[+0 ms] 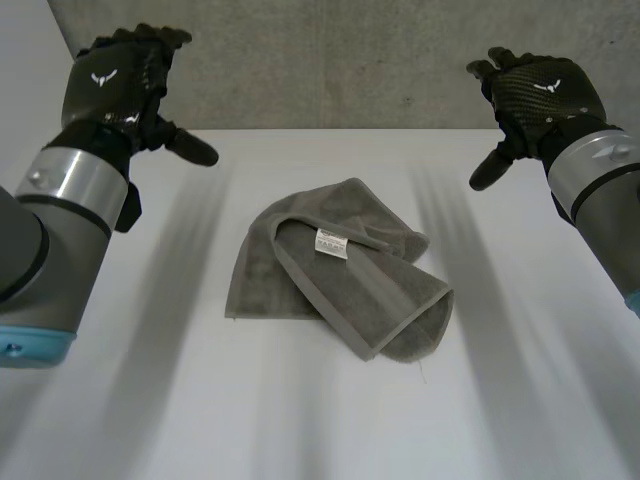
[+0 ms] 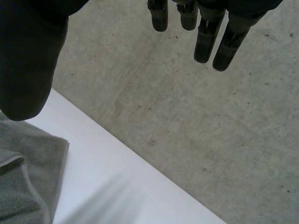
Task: Fold the towel.
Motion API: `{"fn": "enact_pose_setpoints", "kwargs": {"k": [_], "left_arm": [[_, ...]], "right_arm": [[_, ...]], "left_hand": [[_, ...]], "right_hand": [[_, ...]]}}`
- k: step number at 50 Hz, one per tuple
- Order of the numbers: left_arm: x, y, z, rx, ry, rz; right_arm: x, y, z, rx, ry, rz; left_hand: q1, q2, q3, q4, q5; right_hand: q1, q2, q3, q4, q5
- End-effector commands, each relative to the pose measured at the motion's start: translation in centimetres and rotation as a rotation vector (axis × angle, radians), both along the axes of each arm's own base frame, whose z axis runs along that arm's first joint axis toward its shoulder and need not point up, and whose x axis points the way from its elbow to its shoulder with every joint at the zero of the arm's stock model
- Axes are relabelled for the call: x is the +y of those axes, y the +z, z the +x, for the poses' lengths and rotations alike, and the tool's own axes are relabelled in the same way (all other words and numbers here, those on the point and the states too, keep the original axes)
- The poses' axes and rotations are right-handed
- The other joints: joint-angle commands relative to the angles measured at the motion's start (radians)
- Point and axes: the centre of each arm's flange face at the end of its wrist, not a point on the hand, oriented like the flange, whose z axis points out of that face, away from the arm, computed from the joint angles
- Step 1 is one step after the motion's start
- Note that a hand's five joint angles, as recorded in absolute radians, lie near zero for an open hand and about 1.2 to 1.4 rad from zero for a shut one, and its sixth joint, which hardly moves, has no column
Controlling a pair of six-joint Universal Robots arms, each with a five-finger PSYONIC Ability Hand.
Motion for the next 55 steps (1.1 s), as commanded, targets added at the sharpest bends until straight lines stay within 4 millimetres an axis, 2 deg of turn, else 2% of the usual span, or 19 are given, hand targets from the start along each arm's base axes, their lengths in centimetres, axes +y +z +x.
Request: {"fn": "enact_pose_setpoints", "kwargs": {"k": [1, 6, 14, 34, 48, 51, 53, 54, 55], "left_arm": [[0.2, 1.8, -0.6, -0.018, -0.017, 0.054], [0.1, 2.0, -0.6, -0.033, -0.015, 0.101], [-0.2, 0.8, -0.6, -0.072, -0.013, 0.186], [-0.1, 1.0, -0.5, -0.076, -0.013, 0.185], [-0.1, 0.1, -0.7, -0.091, -0.022, 0.2], [-0.6, -0.8, -0.9, -0.092, -0.022, 0.206], [-1.0, -1.2, -1.2, -0.092, -0.028, 0.198], [-1.4, -1.9, -1.5, -0.095, -0.038, 0.198], [-2.0, -3.0, -1.9, -0.105, -0.056, 0.207]], "right_arm": [[-0.2, 1.9, 0.2, -0.055, 0.008, -0.039], [0.0, 2.4, 0.1, -0.111, 0.007, -0.027], [0.3, 1.2, 0.0, -0.107, 0.018, 0.072], [-0.2, 1.1, -0.4, -0.133, -0.003, 0.095], [0.2, 0.8, 0.1, -0.13, 0.023, 0.102], [0.3, 0.2, 0.5, -0.118, 0.058, 0.122], [0.2, -1.5, 1.4, -0.092, 0.119, 0.17], [0.2, -1.5, 1.4, -0.092, 0.119, 0.17], [0.3, -2.7, 2.0, -0.079, 0.158, 0.205]], "left_hand": [[-0.112, -0.062, -0.049, -0.056, -0.054], [-0.112, -0.062, -0.049, -0.056, -0.054], [-0.112, -0.062, -0.049, -0.056, -0.054], [-0.112, -0.062, -0.049, -0.056, -0.054], [-0.109, -0.059, -0.049, -0.056, -0.051], [-0.106, -0.056, -0.049, -0.056, -0.048], [-0.106, -0.056, -0.049, -0.056, -0.048], [-0.109, -0.059, -0.049, -0.056, -0.051], [-0.109, -0.059, -0.049, -0.056, -0.051]], "right_hand": [[-0.097, -0.086, -0.041, -0.067, -0.061], [-0.097, -0.086, -0.041, -0.067, -0.061], [-0.097, -0.086, -0.041, -0.067, -0.061], [-0.097, -0.086, -0.041, -0.067, -0.061], [-0.097, -0.086, -0.041, -0.067, -0.061], [-0.097, -0.086, -0.041, -0.067, -0.061], [-0.097, -0.086, -0.041, -0.067, -0.061], [-0.097, -0.086, -0.041, -0.067, -0.061], [-0.097, -0.086, -0.041, -0.067, -0.061]]}}
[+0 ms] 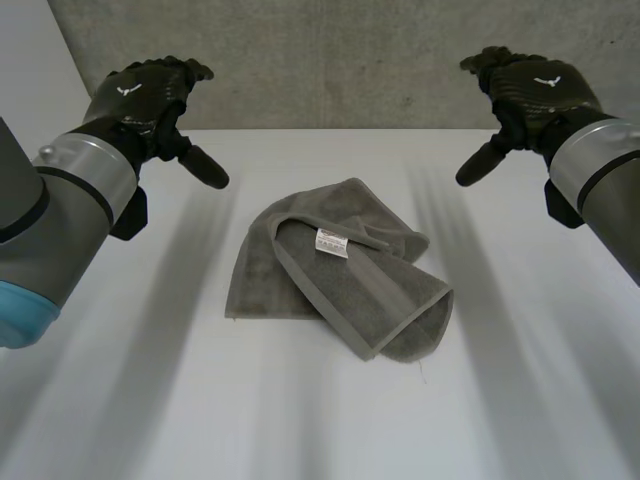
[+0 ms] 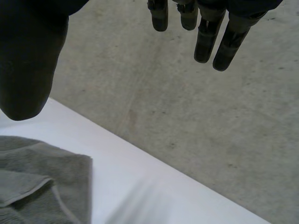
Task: Fold the towel.
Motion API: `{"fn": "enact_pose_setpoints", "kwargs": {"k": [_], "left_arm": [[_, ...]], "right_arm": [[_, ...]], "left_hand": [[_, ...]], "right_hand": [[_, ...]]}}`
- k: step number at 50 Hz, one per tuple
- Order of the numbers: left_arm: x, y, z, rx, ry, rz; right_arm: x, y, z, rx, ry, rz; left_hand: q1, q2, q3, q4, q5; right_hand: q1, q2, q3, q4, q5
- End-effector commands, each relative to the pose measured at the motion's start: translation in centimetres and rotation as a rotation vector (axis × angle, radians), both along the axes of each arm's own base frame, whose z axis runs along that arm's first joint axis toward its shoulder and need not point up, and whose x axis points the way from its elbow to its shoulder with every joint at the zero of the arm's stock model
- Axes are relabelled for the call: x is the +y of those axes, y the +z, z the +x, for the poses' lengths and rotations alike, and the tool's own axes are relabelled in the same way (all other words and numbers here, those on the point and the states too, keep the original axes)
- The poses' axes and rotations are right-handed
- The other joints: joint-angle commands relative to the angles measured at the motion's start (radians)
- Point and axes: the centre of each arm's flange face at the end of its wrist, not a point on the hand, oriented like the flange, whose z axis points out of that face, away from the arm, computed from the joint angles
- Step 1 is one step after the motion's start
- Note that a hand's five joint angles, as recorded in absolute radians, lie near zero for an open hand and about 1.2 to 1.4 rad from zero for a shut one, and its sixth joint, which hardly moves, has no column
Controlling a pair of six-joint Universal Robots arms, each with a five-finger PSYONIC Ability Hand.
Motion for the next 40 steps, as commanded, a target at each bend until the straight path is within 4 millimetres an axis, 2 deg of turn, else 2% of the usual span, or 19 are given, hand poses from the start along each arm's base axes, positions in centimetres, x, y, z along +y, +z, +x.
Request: {"fn": "enact_pose_setpoints", "kwargs": {"k": [1, 3, 4, 9, 11, 18, 20, 22, 23, 24, 25, 28, 30, 31, 33, 36, 38, 39, 40], "left_arm": [[-1.7, -2.8, -1.1, -0.01, -0.035, 0.008], [-2.7, -5.7, -1.8, -0.041, -0.085, 0.056], [-2.7, -5.8, -1.8, -0.041, -0.085, 0.056], [-3.7, -10.1, -2.6, -0.08, -0.16, 0.144], [-4.1, -12.8, -2.8, -0.095, -0.205, 0.207], [-4.0, -15.9, -3.3, -0.12, -0.263, 0.268], [-4.0, -16.4, -3.4, -0.133, -0.266, 0.267], [-4.0, -16.6, -3.5, -0.141, -0.271, 0.25], [-4.0, -16.6, -3.5, -0.141, -0.271, 0.25], [-4.1, -16.5, -3.5, -0.138, -0.269, 0.238], [-4.1, -16.5, -3.5, -0.138, -0.269, 0.238], [-4.3, -15.9, -3.4, -0.129, -0.262, 0.218], [-4.3, -14.9, -3.3, -0.116, -0.256, 0.196], [-4.3, -14.9, -3.3, -0.116, -0.256, 0.196], [-4.5, -14.0, -3.1, -0.108, -0.246, 0.171], [-4.7, -12.2, -2.7, -0.086, -0.232, 0.116], [-4.3, -10.6, -2.6, -0.058, -0.23, 0.081], [-4.3, -10.6, -2.6, -0.058, -0.23, 0.081], [-4.2, -9.7, -2.5, -0.039, -0.228, 0.068]], "right_arm": [[0.1, -3.1, 1.7, 0.039, 0.122, 0.082], [0.6, -5.3, 3.1, 0.071, 0.199, 0.13], [0.7, -5.3, 3.1, 0.071, 0.2, 0.13], [2.1, -10.8, 5.9, 0.243, 0.315, 0.159], [2.4, -12.0, 6.4, 0.275, 0.338, 0.156], [2.8, -15.3, 7.5, 0.302, 0.37, 0.13], [2.7, -15.7, 7.8, 0.294, 0.374, 0.106], [2.6, -16.8, 8.1, 0.283, 0.381, 0.067], [2.6, -16.8, 8.1, 0.283, 0.381, 0.066], [2.5, -17.2, 8.1, 0.282, 0.383, 0.054], [2.4, -16.9, 8.3, 0.268, 0.385, 0.038], [2.3, -16.3, 8.2, 0.253, 0.38, 0.026], [2.4, -12.9, 8.0, 0.187, 0.384, -0.036], [2.4, -12.9, 8.0, 0.187, 0.384, -0.037], [3.4, -7.4, 7.7, 0.063, 0.404, -0.119], [3.9, -4.8, 7.2, -0.017, 0.402, -0.15], [4.0, 0.0, 5.4, -0.215, 0.369, -0.213], [4.0, 0.0, 5.3, -0.216, 0.369, -0.213], [3.5, 1.7, 3.8, -0.326, 0.334, -0.231]], "left_hand": [[-0.109, -0.059, -0.049, -0.056, -0.051], [-0.109, -0.059, -0.049, -0.056, -0.051], [-0.109, -0.059, -0.049, -0.056, -0.051], [-0.109, -0.059, -0.049, -0.056, -0.051], [-0.106, -0.056, -0.049, -0.056, -0.048], [-0.036, 0.014, -0.049, -0.056, 0.022], [0.099, 0.15, -0.049, -0.056, 0.158], [0.633, 0.684, -0.049, -0.056, 0.691], [0.637, 0.687, -0.049, -0.056, 0.695], [0.861, 0.911, -0.049, -0.056, 0.919], [0.863, 0.913, -0.049, -0.056, 0.921], [1.033, 1.083, -0.049, -0.056, 1.091], [1.106, 1.156, -0.049, -0.056, 1.164], [1.106, 1.156, -0.049, -0.056, 1.164], [1.098, 1.148, -0.049, -0.056, 1.156], [0.98, 1.031, -0.049, -0.056, 1.038], [0.365, 0.415, -0.049, -0.056, 0.423], [0.361, 0.411, -0.049, -0.056, 0.419], [0.0, 0.051, -0.049, -0.056, 0.058]], "right_hand": [[-0.097, -0.086, -0.041, -0.067, -0.061], [-0.097, -0.086, -0.041, -0.067, -0.061], [-0.097, -0.086, -0.041, -0.067, -0.061], [-0.097, -0.086, -0.041, -0.067, -0.061], [-0.097, -0.086, -0.041, -0.067, -0.061], [0.006, 0.017, -0.041, -0.067, -0.061], [0.17, 0.181, -0.041, -0.067, 0.031], [0.724, 0.736, -0.041, -0.067, 0.586], [0.728, 0.739, -0.041, -0.067, 0.589], [1.129, 1.14, -0.041, -0.067, 0.99], [1.298, 1.309, -0.041, -0.067, 1.159], [1.299, 1.31, -0.041, -0.067, 1.161], [1.299, 1.31, -0.041, -0.067, 1.161], [1.299, 1.31, -0.041, -0.067, 1.161], [1.299, 1.31, -0.041, -0.067, 1.161], [1.299, 1.31, -0.041, -0.067, 1.161], [1.299, 1.31, -0.041, -0.067, 1.161], [1.299, 1.31, -0.041, -0.067, 1.161], [1.299, 1.31, -0.041, -0.067, 1.161]]}}
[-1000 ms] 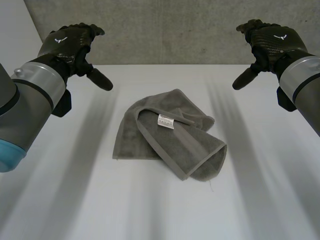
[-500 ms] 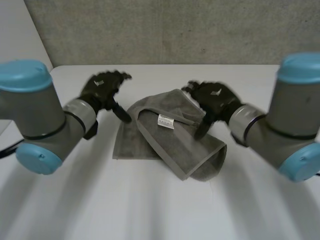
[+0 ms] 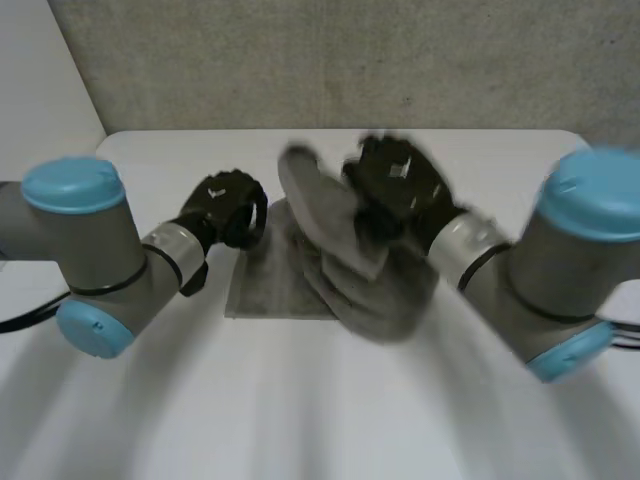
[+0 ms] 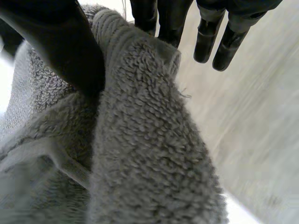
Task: Fold the towel.
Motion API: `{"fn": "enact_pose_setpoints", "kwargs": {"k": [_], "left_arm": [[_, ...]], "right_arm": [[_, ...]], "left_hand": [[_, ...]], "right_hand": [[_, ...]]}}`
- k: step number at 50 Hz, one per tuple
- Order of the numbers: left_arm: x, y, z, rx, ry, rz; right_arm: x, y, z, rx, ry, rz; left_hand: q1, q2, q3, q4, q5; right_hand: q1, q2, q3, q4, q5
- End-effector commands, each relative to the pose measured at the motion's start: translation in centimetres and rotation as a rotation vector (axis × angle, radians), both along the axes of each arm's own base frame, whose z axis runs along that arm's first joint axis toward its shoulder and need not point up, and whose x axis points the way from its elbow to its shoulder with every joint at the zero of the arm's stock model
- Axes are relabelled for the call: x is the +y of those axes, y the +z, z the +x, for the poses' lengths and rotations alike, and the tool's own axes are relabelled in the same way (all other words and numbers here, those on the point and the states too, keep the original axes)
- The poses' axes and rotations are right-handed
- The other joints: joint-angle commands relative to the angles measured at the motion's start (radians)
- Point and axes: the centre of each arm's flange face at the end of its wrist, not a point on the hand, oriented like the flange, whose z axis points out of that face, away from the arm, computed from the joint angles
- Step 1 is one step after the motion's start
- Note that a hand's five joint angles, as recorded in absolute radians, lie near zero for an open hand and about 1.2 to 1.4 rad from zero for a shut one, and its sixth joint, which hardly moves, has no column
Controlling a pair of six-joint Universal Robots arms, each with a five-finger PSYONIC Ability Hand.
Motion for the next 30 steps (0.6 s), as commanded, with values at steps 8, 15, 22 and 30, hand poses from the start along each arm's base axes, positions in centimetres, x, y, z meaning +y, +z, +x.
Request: {"fn": "enact_pose_setpoints", "kwargs": {"k": [8, 15, 22, 30], "left_arm": [[1.3, 5.4, 0.5, 0.149, 0.031, -0.061], [3.1, 3.9, -1.1, 0.153, -0.017, 0.001], [4.4, 0.2, -2.5, 0.098, -0.053, 0.079], [5.0, -2.4, -2.9, 0.034, -0.032, 0.121]], "right_arm": [[-1.6, 10.2, -7.8, -0.707, -0.192, 0.059], [-3.4, 5.3, -7.8, -0.646, -0.35, 0.12], [-5.3, 2.5, -8.5, -0.663, -0.456, 0.133], [-8.6, 1.1, -10.4, -0.526, -0.572, 0.179]], "left_hand": [[-0.971, -0.962, -0.049, -0.055, -0.976], [-0.971, -0.962, -0.049, -0.055, -0.976], [-0.968, -0.959, -0.049, -0.055, -0.976], [-0.959, -0.951, -0.049, -0.055, -0.972]], "right_hand": [[0.2, 0.105, -0.041, -0.067, 0.122], [0.2, 0.105, -0.041, -0.067, 0.122], [0.2, 0.105, -0.041, -0.067, 0.122], [-1.195, -1.291, -0.041, -0.067, -1.1]]}}
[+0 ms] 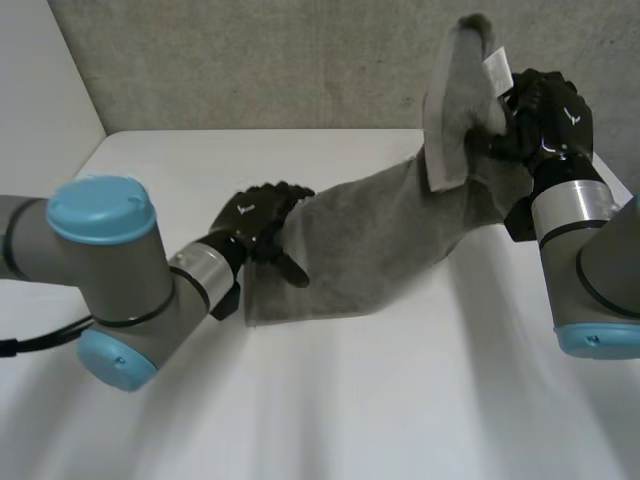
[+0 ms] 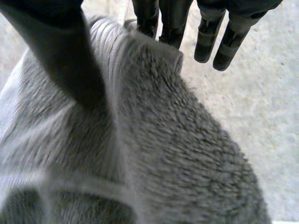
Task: Fold the towel.
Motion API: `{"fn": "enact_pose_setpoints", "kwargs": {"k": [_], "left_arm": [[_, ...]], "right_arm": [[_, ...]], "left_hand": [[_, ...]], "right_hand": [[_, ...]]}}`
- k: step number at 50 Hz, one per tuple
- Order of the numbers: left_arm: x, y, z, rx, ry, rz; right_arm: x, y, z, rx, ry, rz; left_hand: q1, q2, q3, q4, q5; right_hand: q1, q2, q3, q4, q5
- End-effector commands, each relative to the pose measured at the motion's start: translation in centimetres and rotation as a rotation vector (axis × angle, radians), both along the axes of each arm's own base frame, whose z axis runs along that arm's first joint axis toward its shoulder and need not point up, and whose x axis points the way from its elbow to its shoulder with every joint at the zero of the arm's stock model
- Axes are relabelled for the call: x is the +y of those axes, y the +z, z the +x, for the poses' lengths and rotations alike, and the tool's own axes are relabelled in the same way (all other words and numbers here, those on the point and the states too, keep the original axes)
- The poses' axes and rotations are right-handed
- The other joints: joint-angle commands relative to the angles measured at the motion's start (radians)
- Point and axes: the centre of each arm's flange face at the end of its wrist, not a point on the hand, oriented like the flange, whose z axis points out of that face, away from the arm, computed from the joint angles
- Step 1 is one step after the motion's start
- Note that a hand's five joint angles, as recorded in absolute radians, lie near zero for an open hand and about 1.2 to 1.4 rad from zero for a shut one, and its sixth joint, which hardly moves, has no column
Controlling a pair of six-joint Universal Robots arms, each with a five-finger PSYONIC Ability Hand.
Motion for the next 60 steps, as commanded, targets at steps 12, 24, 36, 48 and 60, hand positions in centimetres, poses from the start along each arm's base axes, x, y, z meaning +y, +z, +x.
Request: {"fn": "enact_pose_setpoints", "kwargs": {"k": [12, 24, 36, 48, 60], "left_arm": [[4.1, -0.5, -1.4, -0.226, -0.01, -0.143], [4.0, -3.1, -1.8, -0.447, -0.045, -0.238], [2.9, -4.3, -1.8, -0.532, -0.039, -0.275], [2.5, -5.7, -1.9, -0.555, -0.043, -0.257], [1.0, -5.9, -1.3, -0.562, -0.015, -0.253]], "right_arm": [[-3.1, -0.7, -4.1, 0.482, -0.033, 0.201], [1.8, -2.6, -3.6, 0.776, 0.144, 0.154], [3.8, -5.8, -2.1, 1.055, 0.333, 0.051], [1.4, -11.1, -1.7, 1.352, 0.401, -0.003], [-0.4, -12.9, -0.9, 1.36, 0.399, 0.015]], "left_hand": [[-0.095, -0.049, -0.049, -0.056, -0.049], [0.057, 0.104, -0.049, -0.056, 0.104], [0.157, 0.204, -0.049, -0.056, 0.204], [0.16, 0.207, -0.049, -0.056, 0.207], [0.345, 0.392, -0.049, -0.056, 0.392]], "right_hand": [[-0.868, -0.96, -0.041, -0.067, -0.765], [-0.868, -0.96, -0.041, -0.067, -0.765], [-0.719, -0.811, -0.041, -0.067, -0.765], [-0.71, -0.802, -0.041, -0.067, -0.765], [-0.683, -0.775, -0.041, -0.067, -0.755]]}}
